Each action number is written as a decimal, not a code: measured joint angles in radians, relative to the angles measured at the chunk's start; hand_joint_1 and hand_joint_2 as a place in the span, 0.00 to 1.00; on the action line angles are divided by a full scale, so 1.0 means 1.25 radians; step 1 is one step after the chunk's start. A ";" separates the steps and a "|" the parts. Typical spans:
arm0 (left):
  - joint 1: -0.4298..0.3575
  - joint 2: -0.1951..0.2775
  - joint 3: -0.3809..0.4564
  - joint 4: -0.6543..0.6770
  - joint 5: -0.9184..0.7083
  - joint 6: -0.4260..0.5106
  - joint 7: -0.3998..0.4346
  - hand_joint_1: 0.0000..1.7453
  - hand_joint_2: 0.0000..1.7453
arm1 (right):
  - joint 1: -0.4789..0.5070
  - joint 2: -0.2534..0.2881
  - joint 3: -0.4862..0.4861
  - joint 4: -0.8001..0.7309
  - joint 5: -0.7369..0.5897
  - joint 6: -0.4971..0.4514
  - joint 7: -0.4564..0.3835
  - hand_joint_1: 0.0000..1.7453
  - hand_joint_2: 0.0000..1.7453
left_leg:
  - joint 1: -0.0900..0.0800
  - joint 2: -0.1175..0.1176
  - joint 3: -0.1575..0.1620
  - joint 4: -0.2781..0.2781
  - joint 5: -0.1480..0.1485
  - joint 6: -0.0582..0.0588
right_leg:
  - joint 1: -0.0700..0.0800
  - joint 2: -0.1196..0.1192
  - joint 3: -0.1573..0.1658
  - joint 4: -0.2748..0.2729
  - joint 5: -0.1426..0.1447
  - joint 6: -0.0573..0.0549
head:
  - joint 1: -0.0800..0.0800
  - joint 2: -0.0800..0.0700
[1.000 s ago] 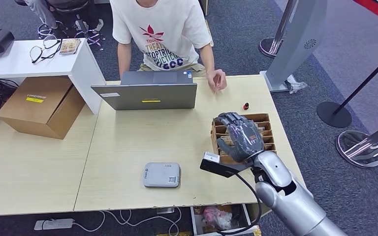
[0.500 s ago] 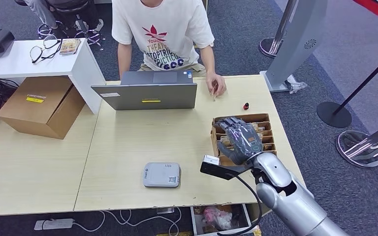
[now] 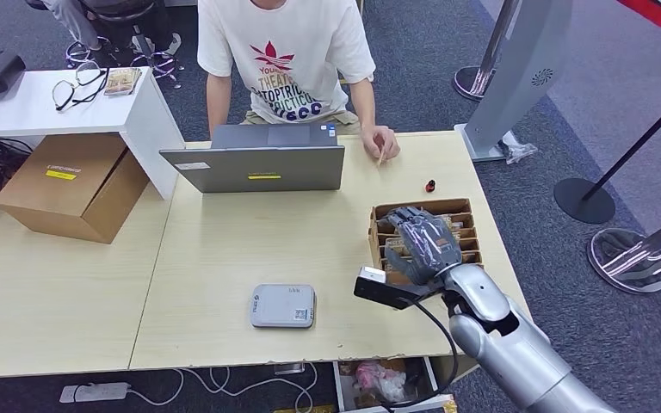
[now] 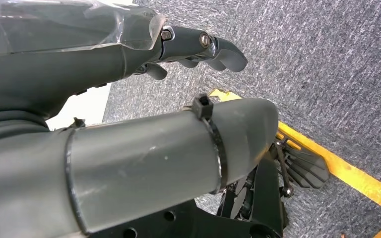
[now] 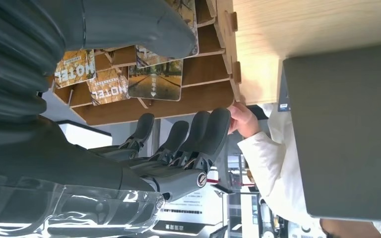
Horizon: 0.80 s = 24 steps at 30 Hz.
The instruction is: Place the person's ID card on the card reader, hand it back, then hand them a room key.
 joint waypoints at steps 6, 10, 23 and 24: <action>0.004 -0.001 0.000 0.000 0.005 -0.002 0.001 0.00 0.00 | -0.004 0.000 0.000 0.018 -0.001 0.000 0.004 0.38 1.00 | 0.000 0.000 0.000 0.000 0.000 0.000 | 0.000 0.000 0.000 0.000 0.000 0.000 | 0.000 0.000; 0.009 -0.002 0.000 0.000 0.007 -0.002 0.001 0.00 0.00 | -0.008 0.000 -0.001 0.028 0.000 0.004 0.004 0.39 1.00 | 0.000 0.000 0.000 0.000 0.000 0.000 | 0.000 0.000 0.000 0.000 0.000 0.000 | 0.000 0.000; 0.012 -0.004 0.001 0.000 0.007 -0.004 0.000 0.00 0.00 | -0.018 -0.005 -0.001 0.044 0.002 0.017 0.006 0.51 1.00 | 0.000 0.000 0.000 0.000 0.000 0.000 | 0.000 0.000 0.000 0.000 0.000 0.000 | 0.000 0.000; 0.012 -0.004 0.001 0.000 0.007 -0.004 0.000 0.00 0.00 | -0.018 -0.006 -0.001 0.044 0.002 0.017 0.006 0.51 1.00 | 0.000 0.000 0.000 0.000 0.000 0.000 | 0.000 0.000 0.000 0.000 0.000 0.000 | 0.000 0.000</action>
